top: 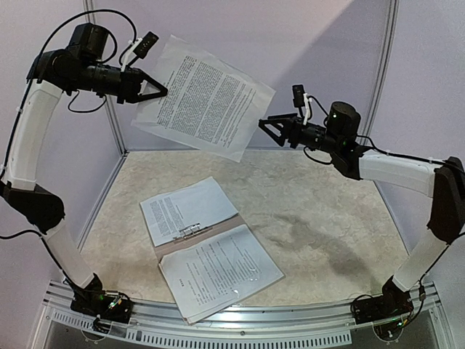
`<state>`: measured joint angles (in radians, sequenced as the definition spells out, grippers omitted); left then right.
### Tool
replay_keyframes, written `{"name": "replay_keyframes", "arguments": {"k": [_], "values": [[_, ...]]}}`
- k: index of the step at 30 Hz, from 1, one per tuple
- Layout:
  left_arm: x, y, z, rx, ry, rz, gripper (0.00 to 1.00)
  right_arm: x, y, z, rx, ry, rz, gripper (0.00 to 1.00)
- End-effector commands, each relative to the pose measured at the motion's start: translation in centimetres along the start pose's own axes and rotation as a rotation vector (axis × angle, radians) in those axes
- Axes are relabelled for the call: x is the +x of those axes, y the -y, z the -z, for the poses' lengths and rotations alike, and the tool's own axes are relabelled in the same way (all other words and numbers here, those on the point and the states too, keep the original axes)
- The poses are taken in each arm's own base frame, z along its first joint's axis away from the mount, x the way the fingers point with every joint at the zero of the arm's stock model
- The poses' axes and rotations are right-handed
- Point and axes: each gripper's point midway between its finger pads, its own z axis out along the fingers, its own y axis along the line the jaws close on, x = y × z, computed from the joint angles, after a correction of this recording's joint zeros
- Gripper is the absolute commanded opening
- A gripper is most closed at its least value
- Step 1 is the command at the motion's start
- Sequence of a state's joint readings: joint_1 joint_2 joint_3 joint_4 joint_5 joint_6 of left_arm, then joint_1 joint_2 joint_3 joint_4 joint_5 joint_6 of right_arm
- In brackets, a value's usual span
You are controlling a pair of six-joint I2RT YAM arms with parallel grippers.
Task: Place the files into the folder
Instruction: Place the file on the spring clip of the folder.
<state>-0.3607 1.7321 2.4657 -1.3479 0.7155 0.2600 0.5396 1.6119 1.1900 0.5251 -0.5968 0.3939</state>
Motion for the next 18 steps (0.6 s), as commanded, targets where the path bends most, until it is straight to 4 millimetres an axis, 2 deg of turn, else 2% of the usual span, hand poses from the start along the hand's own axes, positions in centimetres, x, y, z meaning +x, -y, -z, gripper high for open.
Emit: {"name": "replay_keyframes", "arguments": {"k": [1, 4, 6, 8, 12, 14, 15, 17, 18], "values": [[-0.2, -0.4, 1.0, 0.012, 0.029, 0.095, 0.00, -0.7, -0.9, -2.3, -0.099, 0.040, -0.069, 0.71], [-0.1, -0.5, 1.0, 0.023, 0.032, 0.102, 0.00, -0.5, -1.3, -3.5, -0.139, 0.043, -0.087, 0.69], [0.0, -0.6, 0.9, 0.024, 0.029, 0.103, 0.00, -0.4, -1.6, -4.3, -0.165, 0.037, -0.105, 0.63], [0.0, -0.9, 1.0, 0.016, 0.033, 0.106, 0.00, 0.1, -1.9, -5.2, -0.198, 0.024, -0.127, 0.52], [0.1, -2.2, 1.3, -0.005, 0.045, 0.148, 0.00, 1.0, -2.3, -5.9, -0.247, 0.015, -0.155, 0.24], [0.7, -3.4, 1.3, -0.029, 0.043, 0.194, 0.00, 1.3, -2.0, -6.2, -0.244, 0.007, -0.179, 0.04], [1.4, -4.1, 1.1, -0.037, 0.034, 0.224, 0.00, 1.5, -1.7, -6.3, -0.227, -0.006, -0.195, 0.00], [2.7, -5.4, 0.4, -0.047, 0.024, 0.277, 0.00, 1.9, -1.1, -6.8, -0.209, -0.032, -0.210, 0.00], [4.2, -6.1, -0.3, -0.045, 0.002, 0.324, 0.00, 2.1, -1.0, -7.0, -0.203, -0.044, -0.216, 0.00]]}}
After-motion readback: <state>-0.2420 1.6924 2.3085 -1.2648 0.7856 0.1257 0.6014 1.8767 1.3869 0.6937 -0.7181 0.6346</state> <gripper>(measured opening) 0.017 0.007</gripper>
